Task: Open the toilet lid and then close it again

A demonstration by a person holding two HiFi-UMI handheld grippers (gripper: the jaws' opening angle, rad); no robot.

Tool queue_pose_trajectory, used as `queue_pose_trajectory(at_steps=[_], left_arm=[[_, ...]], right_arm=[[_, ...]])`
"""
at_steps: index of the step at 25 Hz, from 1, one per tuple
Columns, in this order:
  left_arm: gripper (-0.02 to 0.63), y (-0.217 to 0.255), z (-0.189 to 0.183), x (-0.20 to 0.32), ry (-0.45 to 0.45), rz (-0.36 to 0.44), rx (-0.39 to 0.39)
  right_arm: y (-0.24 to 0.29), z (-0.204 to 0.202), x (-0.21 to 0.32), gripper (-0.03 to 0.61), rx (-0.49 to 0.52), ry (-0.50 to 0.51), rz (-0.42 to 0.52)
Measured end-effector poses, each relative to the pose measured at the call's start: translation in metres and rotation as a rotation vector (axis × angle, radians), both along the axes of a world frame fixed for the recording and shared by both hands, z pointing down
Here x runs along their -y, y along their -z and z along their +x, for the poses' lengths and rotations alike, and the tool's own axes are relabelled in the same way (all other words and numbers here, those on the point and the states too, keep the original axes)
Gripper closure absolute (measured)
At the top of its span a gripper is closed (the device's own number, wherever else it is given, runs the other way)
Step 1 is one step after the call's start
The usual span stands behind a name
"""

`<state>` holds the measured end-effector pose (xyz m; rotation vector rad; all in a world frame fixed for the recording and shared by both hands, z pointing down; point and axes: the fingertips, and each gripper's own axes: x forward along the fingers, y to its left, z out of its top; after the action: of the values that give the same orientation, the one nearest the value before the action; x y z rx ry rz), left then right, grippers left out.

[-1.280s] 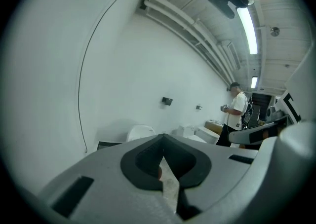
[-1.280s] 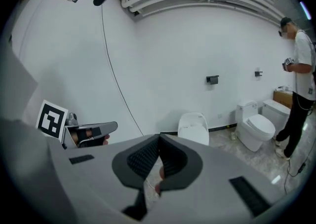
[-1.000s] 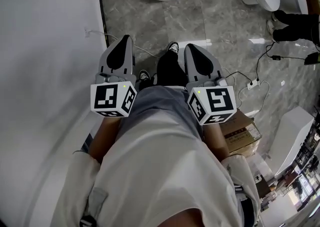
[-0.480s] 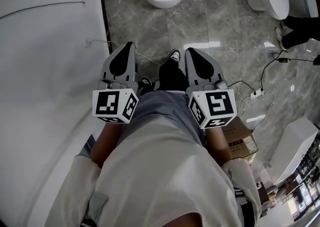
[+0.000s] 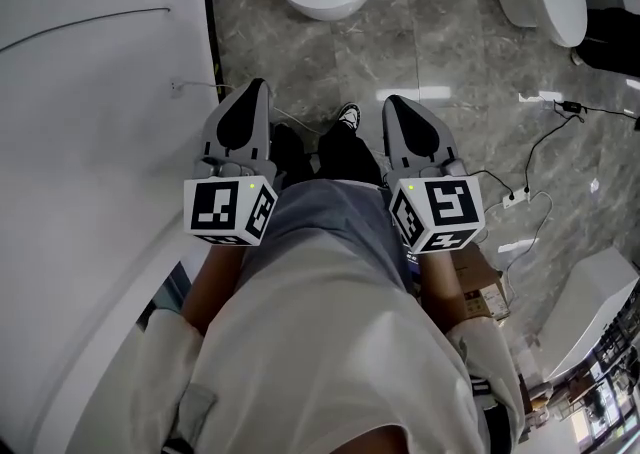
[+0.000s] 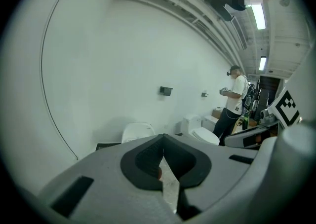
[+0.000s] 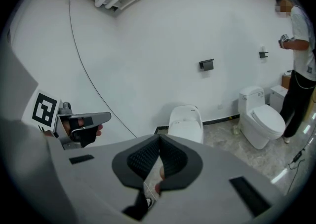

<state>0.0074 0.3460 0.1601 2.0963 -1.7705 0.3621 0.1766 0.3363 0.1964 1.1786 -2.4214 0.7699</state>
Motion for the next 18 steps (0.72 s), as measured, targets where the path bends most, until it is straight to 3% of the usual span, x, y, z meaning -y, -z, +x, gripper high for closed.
queue_pose_trajectory(at_steps=[9,18], left_arm=[[0.606,-0.003,0.002,0.007,0.004,0.007,-0.018],[0.606,-0.004,-0.016,0.054,0.006,0.023,-0.064]], right_arm=[[0.001,-0.002,0.009,0.568,-0.002,0.006,0.014],[0.005,-0.026,0.052,0.569,-0.019,0.028,0.025]])
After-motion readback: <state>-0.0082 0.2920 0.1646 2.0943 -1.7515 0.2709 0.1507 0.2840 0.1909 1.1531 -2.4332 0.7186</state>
